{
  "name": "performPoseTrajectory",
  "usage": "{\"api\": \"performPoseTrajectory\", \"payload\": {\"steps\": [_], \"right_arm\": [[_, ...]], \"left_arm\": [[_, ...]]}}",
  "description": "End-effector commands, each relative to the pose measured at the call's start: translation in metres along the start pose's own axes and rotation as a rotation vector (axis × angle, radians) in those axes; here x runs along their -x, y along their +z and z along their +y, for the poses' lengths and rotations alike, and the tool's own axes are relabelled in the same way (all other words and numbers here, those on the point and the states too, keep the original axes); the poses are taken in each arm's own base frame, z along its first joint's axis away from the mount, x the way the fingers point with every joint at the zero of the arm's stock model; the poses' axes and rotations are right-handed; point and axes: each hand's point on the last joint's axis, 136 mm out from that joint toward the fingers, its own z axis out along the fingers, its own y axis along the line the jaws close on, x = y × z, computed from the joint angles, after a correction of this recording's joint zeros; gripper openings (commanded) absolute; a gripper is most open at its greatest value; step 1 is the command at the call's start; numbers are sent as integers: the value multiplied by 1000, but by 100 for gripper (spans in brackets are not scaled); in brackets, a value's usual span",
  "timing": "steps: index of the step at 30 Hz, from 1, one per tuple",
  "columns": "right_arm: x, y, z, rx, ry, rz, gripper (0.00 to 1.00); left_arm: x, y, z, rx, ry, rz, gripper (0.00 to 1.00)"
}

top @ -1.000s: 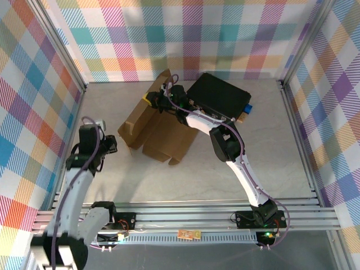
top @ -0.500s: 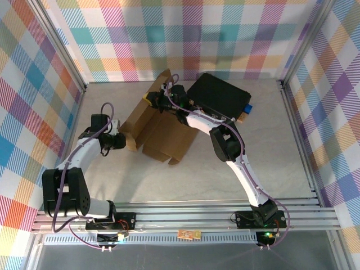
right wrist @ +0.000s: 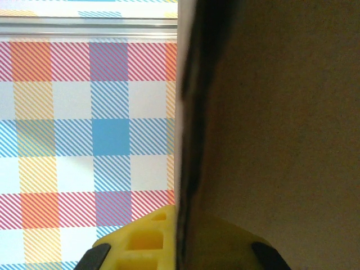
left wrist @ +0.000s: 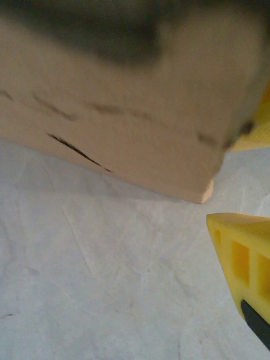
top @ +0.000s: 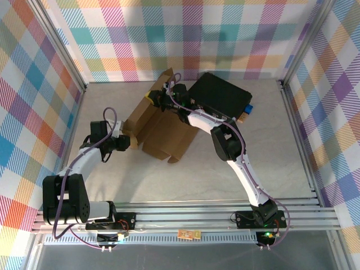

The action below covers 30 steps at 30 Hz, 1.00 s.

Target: Fold the paper box

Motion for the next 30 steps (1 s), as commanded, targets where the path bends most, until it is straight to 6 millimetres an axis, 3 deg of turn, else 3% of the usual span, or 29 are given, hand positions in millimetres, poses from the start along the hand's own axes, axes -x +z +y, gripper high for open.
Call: {"api": "performPoseTrajectory", "payload": {"steps": [1, 12, 20, 30], "right_arm": [[-8, 1, -41, -101, 66, 36, 0], [-8, 1, -40, -99, 68, 39, 0], [-7, 1, -40, -96, 72, 33, 0], [-8, 1, -40, -96, 71, 36, 0]], "left_arm": [[30, -7, -15, -79, 58, -145, 34], [41, -2, -29, -140, 90, -178, 32], [34, -6, -46, -162, 115, -169, 33], [44, 1, -49, -136, 89, -188, 34]]}}
